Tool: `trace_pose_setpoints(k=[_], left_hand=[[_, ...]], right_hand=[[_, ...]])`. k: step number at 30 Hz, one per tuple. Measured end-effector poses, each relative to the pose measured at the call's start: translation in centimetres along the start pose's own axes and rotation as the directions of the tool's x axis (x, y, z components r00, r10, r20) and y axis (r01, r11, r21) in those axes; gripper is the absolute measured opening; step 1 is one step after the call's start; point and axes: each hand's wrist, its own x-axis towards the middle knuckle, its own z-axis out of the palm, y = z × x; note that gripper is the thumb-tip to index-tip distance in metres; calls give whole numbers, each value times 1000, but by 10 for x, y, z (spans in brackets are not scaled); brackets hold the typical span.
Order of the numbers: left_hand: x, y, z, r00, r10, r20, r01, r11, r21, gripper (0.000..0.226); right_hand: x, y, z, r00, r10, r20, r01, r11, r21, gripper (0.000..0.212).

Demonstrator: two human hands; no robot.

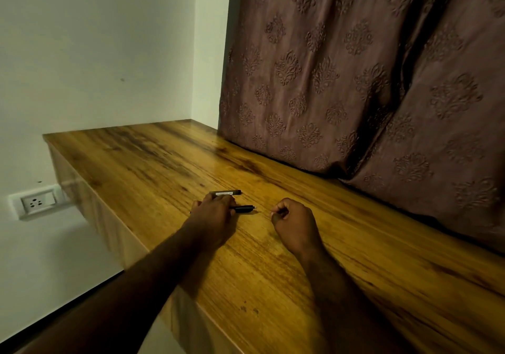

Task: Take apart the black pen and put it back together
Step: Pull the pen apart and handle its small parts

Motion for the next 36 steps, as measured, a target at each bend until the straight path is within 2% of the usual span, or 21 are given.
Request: trace_pose_setpoints(k=[2,5,9,17,26,30,36], left_hand=[[-2,2,-2,998,32,-50,-33,999,-8,28],[-5,5,-3,989,128,-71,-127,992,14,28],[-9,7,-4,975,210,-79,-206,977,52,26],[-10,10,-8,963,248,-108,-258,962,-90,19],[-11,11,-10,964,250,-88,-259,958,-120,26],[-12,13,-13,969,237,-69,-244,961,-127,41],[-12,12,-13,965,249,-79,-258,958,-125,41]], right_hand=[[-1,-1,-1,1000,-11,7,11,999,43,7],[-3,-6,0,995,-47,87,27,975,222,6],[-5,-6,2,971,-83,225,19,962,271,11],[-2,-3,-10,970,-51,237,-55,905,422,7],[-1,-4,-11,970,-39,240,-77,887,455,7],[-2,-5,-10,970,-20,240,-89,897,434,7],[-3,-5,-9,974,-10,226,-77,923,376,7]])
